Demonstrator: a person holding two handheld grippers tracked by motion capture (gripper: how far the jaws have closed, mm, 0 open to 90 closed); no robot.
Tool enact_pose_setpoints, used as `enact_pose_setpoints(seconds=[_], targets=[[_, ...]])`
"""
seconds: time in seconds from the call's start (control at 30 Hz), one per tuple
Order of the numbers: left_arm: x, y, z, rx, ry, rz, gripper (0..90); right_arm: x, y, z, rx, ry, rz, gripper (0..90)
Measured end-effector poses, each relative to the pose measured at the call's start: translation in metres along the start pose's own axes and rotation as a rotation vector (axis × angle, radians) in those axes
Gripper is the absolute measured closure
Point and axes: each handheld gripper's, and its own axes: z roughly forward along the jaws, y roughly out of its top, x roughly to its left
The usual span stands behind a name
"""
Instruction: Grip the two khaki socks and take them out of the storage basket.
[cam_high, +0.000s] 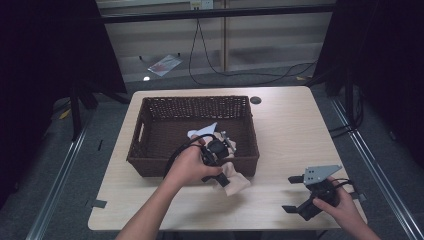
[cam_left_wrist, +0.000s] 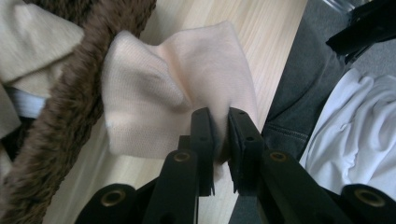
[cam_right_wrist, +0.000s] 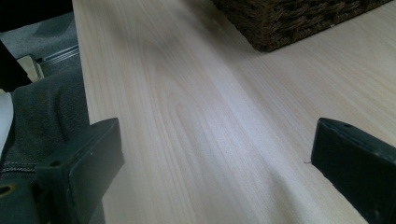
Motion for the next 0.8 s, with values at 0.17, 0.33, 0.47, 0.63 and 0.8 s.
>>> enact_pose_setpoints(seconds=[0.17,0.33,0.47,0.63,0.8], targets=[[0.001,-0.001,0.004,0.001,0.001,0.0,81.5,0.0,0.0,0.0,-0.001,0.001,0.001,2.2],[0.001,-0.002,0.008,0.015,0.0,0.004,69.8,0.0,0.0,0.0,-0.003,0.0,-0.002,2.2],[-0.003,-0.002,0.003,0.015,0.005,0.008,56.4,0.0,0.0,-0.001,-0.002,0.001,-0.002,2.2],[-0.007,0.002,-0.02,-0.021,0.011,0.008,46.0,0.0,0.0,0.0,-0.002,0.002,-0.001,2.2],[-0.005,0.009,-0.05,-0.065,0.059,-0.01,38.3,0.0,0.0,-0.001,-0.002,0.003,-0.001,2.1]])
